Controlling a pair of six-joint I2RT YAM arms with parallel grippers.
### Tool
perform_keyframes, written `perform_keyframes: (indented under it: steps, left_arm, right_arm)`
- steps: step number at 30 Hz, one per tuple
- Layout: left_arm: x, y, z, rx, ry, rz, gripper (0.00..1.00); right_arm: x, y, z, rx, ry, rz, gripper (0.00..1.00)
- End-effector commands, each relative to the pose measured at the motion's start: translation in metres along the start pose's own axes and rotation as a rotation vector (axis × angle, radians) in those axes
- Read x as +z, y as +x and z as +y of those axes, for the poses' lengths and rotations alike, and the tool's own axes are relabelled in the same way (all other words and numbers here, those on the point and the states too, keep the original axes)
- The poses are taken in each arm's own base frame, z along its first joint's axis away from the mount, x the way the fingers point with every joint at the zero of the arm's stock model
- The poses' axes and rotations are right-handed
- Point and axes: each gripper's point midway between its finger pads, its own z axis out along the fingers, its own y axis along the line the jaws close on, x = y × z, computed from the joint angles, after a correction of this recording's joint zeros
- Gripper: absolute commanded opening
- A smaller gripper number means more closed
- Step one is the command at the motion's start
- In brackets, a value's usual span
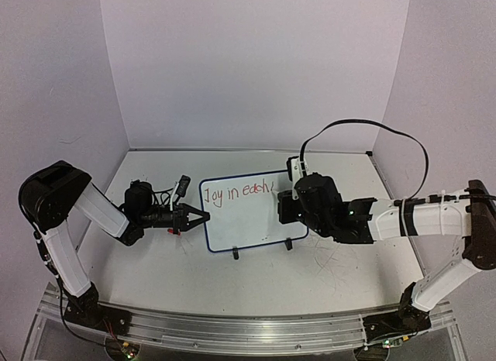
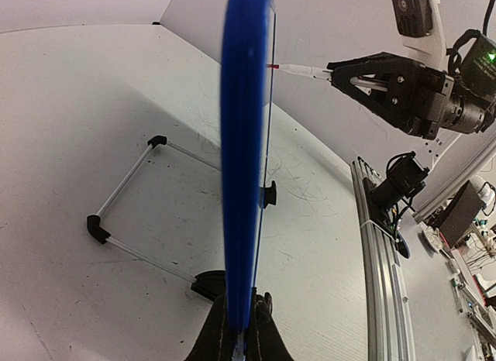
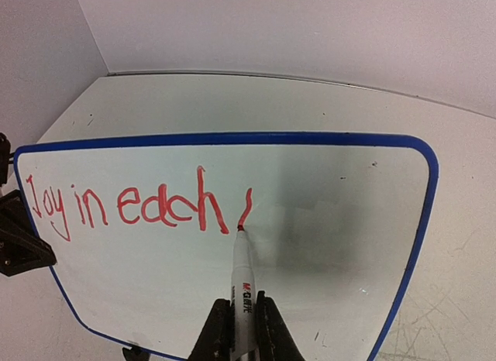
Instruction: Write a sentence on the whiteboard
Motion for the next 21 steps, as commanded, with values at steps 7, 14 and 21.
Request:
perform_keyframes:
  steps: [7,14,21]
  left_arm:
    - [-0.001,-0.003,0.009,0.002,-0.057,-0.002,0.0]
    - [-0.001,-0.003,0.009,0.002,-0.056,-0.002,0.0]
    - [-0.001,-0.003,0.009,0.003,-0.056,-0.002,0.0]
  right_arm:
    - [0.001,-0.03,-0.003,0.015,0.044,-0.096,0.0]
    - [0.003,-0.039,-0.003,0.017,0.055,-0.12,0.0]
    - [0.001,-0.043,-0.008,0.026,0.081,-0.139,0.0]
